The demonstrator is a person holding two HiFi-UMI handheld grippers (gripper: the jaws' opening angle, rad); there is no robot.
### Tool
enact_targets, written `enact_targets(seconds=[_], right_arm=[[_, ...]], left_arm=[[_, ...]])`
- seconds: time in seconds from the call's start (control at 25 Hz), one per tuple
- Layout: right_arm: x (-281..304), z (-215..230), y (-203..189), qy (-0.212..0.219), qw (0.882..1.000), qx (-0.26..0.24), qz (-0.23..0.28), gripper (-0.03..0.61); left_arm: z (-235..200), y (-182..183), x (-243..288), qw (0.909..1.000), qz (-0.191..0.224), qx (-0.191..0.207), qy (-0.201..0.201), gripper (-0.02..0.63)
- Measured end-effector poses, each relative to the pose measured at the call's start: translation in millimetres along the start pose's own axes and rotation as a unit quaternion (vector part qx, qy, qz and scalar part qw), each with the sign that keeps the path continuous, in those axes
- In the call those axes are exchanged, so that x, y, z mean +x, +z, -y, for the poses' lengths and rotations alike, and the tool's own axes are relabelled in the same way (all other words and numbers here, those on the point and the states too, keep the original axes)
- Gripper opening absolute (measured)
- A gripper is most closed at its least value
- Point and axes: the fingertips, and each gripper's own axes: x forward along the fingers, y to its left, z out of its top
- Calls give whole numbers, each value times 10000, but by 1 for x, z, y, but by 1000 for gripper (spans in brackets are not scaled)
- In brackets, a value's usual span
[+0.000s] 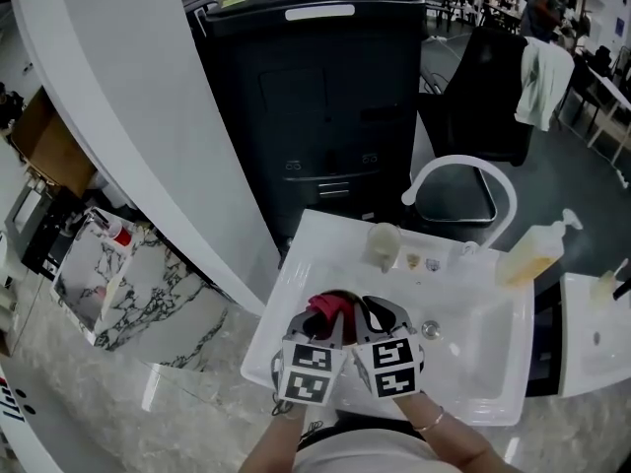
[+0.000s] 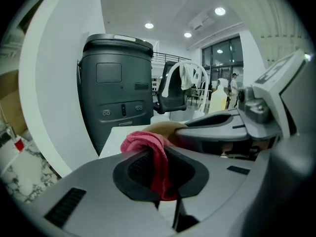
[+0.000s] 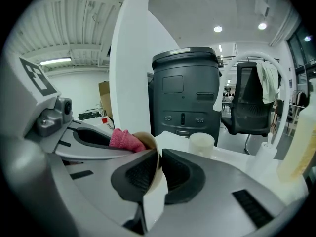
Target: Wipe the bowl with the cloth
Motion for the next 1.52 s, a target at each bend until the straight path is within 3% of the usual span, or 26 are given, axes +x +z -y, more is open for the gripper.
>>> enact_targets(seconds=[0.08,0.2,0.44,0.6,0.8,0.92,1.04,1.12,1.28,1.52], right_arm=[[1,2,-2,-23,10000,28,-15,32],[5,9,-6,-85,9999,95,-26,28],[12,17,-16,-113,9993,305,-179,25],[15,13,-14,4,9989,426,-169,23],[17,1,-10,235,9977,620,-114,21],[16,-2,-8,287,9970,715,-90,24],[15,1,-8,260,9964,795,-114,25],[15,4,-10,243,9958,868,-134,28],[19,6,-10,194,9950,972,-143,28],[23,3,-17,197,9940,1041,-264,29]], left_arm=[[-2,-1,-1,9994,-46,276,194,52],[-8,-3,-7,9986,-44,378,375,52],[-26,-4,-27,9983,8,129,569,52],[-36,8,-41,9973,290,-87,668,52],[-18,13,-29,9985,453,-239,203,52],[2,8,-18,9979,320,-401,-384,52],[26,1,-16,9886,200,-853,-1224,52],[32,-5,-17,9836,121,-997,-1496,52],[41,-19,-19,9821,-140,-707,-1742,51],[43,-37,-21,9845,-495,-214,-1668,52]])
